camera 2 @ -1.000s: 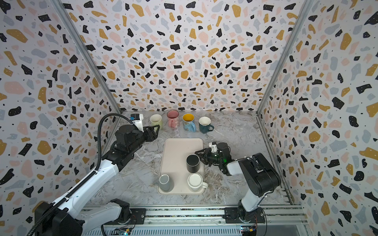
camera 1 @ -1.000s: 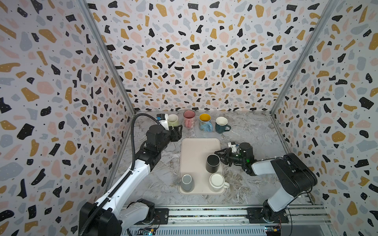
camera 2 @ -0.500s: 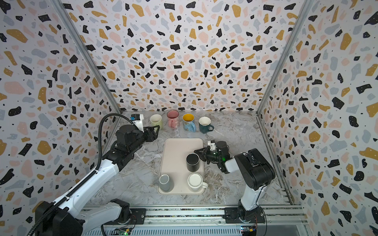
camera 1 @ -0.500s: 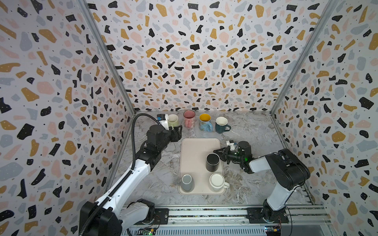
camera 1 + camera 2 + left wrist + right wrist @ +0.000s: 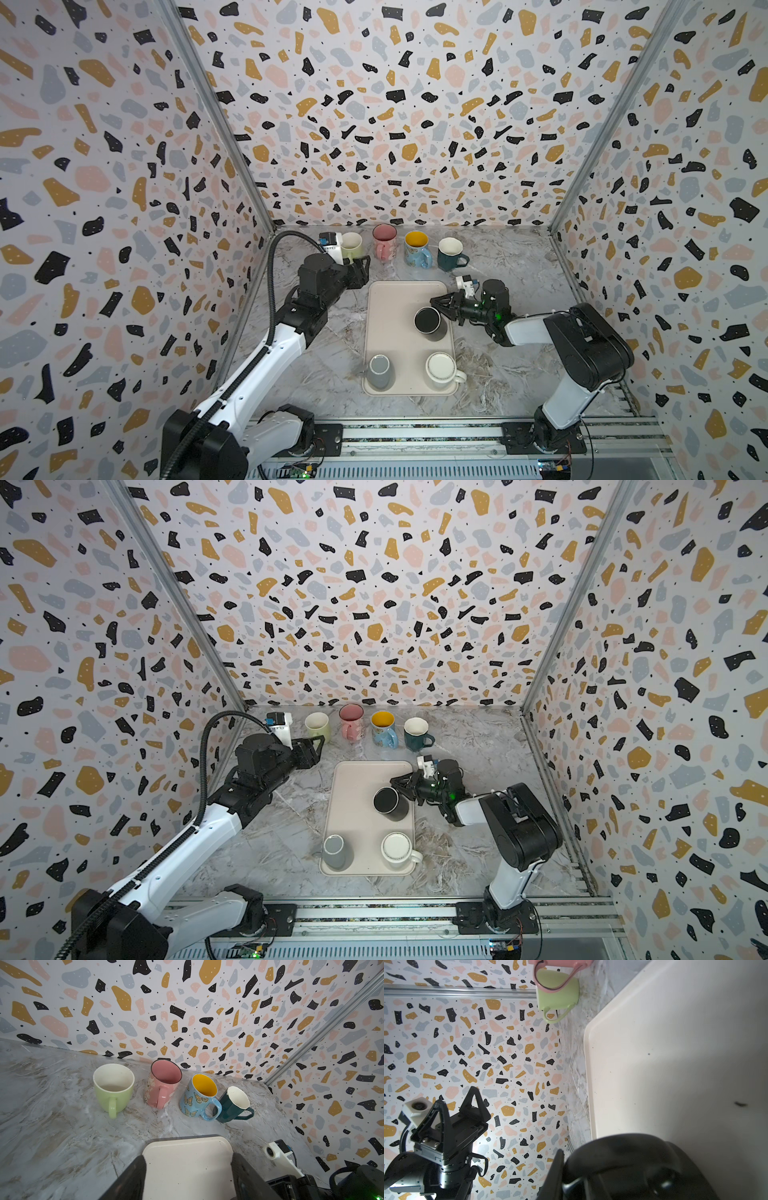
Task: Turn the mug right side up
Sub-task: 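Lift and tilt the black mug upright with the right gripper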
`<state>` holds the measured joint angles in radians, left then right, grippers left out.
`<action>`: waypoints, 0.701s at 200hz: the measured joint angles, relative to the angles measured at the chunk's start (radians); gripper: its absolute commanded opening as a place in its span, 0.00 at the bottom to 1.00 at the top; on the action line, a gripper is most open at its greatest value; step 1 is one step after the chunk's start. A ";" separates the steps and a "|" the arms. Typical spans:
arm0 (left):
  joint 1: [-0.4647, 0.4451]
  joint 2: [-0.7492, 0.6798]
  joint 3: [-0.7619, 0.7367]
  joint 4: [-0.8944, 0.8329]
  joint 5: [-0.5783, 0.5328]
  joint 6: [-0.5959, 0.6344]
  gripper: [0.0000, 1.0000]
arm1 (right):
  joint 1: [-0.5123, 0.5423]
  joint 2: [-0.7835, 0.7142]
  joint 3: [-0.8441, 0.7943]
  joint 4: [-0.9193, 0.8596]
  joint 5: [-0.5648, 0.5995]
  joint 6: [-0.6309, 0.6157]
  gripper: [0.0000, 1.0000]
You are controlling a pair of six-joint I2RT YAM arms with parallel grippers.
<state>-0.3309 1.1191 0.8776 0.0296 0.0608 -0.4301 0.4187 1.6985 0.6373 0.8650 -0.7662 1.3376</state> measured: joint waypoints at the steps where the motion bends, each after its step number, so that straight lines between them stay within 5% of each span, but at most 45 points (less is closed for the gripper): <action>1: 0.000 0.000 0.000 0.000 0.000 0.000 0.67 | 0.000 -0.002 0.001 -0.003 0.000 -0.002 0.00; 63: 0.000 0.023 0.000 0.001 0.008 -0.002 0.66 | 0.026 -0.092 0.082 -0.165 0.031 -0.184 0.00; 140: 0.000 0.042 0.008 0.011 0.059 -0.004 0.65 | 0.159 -0.189 0.216 -0.462 0.194 -0.576 0.00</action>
<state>-0.3309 1.1614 0.8852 0.0402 0.1196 -0.4339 0.5781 1.5093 0.8536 0.4034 -0.5724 0.7616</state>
